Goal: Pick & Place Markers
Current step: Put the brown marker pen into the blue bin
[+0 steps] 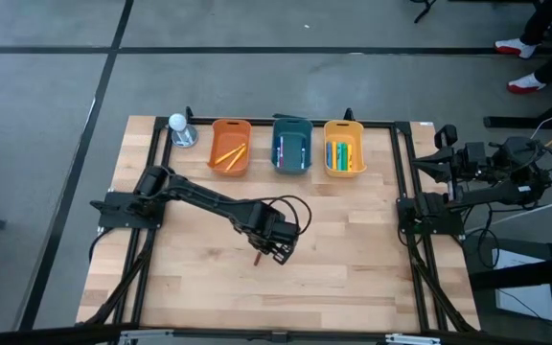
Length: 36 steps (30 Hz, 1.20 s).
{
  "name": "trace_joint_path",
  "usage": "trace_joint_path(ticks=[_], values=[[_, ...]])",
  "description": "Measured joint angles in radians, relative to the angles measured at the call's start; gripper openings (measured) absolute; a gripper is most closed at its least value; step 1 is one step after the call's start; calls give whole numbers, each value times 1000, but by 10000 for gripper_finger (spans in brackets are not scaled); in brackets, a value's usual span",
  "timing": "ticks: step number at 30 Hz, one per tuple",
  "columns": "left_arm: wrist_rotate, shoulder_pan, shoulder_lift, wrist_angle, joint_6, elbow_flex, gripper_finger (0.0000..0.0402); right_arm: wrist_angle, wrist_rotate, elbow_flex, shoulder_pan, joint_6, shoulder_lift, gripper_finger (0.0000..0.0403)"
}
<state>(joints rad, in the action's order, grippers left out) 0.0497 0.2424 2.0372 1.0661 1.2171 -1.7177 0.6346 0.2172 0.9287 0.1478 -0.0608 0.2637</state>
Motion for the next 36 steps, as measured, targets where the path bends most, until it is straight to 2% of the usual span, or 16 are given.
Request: trace_joint_path(ticks=[25,32,36], values=[[-12,-4,115,25,35,1,1,0,0,0,0,0,0,21],[-26,-5,120,26,48,1,9,0,0,0,0,0,0,21],[-33,-8,120,25,63,2,28,0,0,0,0,0,0,21]])
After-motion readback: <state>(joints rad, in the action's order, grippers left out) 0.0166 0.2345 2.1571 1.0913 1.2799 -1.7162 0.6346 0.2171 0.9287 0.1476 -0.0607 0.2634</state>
